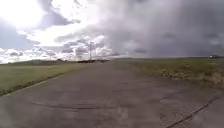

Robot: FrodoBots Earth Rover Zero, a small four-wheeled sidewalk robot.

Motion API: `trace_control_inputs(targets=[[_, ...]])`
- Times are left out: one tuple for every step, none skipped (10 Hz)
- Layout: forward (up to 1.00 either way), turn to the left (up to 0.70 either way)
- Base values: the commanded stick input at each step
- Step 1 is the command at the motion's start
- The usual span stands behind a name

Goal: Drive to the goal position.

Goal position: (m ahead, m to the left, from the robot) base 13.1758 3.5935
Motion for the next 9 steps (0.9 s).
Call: trace_control_inputs(targets=[[1.00, 0.00], [1.00, 0.00], [1.00, 0.00], [1.00, 0.00], [1.00, 0.00], [1.00, 0.00], [1.00, 0.00], [1.00, 0.00], [1.00, 0.00]])
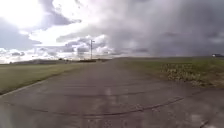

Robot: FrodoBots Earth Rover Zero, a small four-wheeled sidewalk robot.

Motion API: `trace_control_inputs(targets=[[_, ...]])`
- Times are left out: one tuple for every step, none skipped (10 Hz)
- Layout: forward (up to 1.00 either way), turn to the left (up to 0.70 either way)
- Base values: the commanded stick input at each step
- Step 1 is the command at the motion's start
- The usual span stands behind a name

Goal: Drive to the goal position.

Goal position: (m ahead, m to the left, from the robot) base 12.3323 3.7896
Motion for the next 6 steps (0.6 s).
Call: trace_control_inputs(targets=[[1.00, 0.00], [1.00, 0.00], [1.00, 0.00], [1.00, 0.00], [1.00, 0.00], [1.00, 0.00]])
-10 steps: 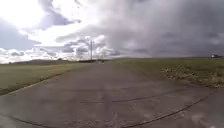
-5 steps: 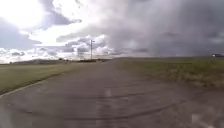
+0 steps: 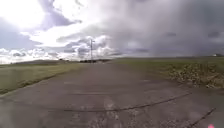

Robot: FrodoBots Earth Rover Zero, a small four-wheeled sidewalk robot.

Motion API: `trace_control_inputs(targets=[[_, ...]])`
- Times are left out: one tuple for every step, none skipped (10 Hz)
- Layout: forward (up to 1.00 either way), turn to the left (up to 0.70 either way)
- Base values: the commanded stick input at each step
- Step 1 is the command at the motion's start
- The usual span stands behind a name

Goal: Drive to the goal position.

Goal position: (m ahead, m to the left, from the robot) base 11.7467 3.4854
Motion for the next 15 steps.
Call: trace_control_inputs(targets=[[1.00, 0.00], [1.00, 0.00], [1.00, 0.00], [1.00, 0.00], [1.00, 0.00], [1.00, 0.00], [1.00, 0.00], [1.00, 0.00], [1.00, 0.00], [1.00, 0.00], [1.00, 0.00], [1.00, 0.00], [1.00, 0.00], [1.00, 0.00], [1.00, 0.00]])
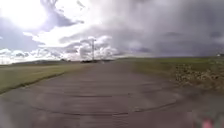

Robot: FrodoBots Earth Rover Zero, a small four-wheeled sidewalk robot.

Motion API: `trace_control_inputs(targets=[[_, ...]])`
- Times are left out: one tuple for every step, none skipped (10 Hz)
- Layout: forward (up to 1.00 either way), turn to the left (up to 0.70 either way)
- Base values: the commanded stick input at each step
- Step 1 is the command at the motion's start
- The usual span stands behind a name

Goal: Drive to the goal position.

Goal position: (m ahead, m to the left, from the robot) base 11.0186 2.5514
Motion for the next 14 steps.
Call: trace_control_inputs(targets=[[1.00, 0.00], [1.00, 0.00], [1.00, 0.00], [1.00, 0.00], [1.00, 0.00], [1.00, 0.00], [1.00, 0.00], [1.00, 0.00], [1.00, 0.00], [1.00, 0.00], [1.00, 0.00], [1.00, 0.00], [1.00, 0.00], [1.00, 0.00]])
